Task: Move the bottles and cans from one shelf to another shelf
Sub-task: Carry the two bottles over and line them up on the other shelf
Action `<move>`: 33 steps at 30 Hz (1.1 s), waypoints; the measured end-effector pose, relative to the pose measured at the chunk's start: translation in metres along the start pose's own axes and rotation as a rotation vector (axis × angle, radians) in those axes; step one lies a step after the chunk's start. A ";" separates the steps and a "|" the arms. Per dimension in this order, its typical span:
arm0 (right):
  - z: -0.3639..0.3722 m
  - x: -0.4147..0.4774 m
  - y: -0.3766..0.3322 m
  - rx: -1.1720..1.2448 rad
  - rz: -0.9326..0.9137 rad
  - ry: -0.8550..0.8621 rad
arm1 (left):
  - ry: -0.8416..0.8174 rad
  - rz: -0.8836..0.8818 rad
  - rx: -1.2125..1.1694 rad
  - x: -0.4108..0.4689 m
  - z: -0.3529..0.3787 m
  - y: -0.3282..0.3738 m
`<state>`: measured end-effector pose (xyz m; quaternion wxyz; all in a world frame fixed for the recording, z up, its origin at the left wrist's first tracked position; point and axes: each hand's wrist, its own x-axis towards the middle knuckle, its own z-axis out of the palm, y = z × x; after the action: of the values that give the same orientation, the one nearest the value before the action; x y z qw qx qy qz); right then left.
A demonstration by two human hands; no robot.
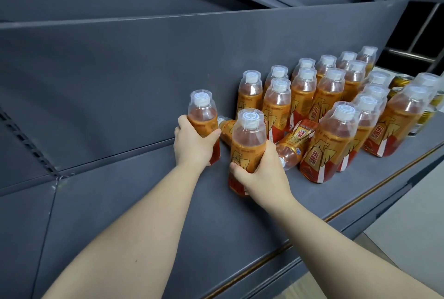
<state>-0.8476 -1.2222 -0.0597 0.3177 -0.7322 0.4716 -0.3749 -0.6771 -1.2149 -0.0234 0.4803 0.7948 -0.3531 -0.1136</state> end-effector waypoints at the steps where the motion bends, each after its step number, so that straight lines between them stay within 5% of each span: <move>1: 0.000 0.000 0.000 0.006 -0.003 0.000 | 0.001 0.008 0.005 -0.004 -0.002 -0.001; 33: -0.020 -0.022 -0.025 0.083 -0.010 -0.040 | -0.005 -0.025 0.055 -0.085 -0.039 -0.007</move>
<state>-0.8590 -1.1956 -0.0348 0.3554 -0.7280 0.4455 -0.3810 -0.7150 -1.1290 -0.0231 0.4559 0.8117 -0.3475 -0.1116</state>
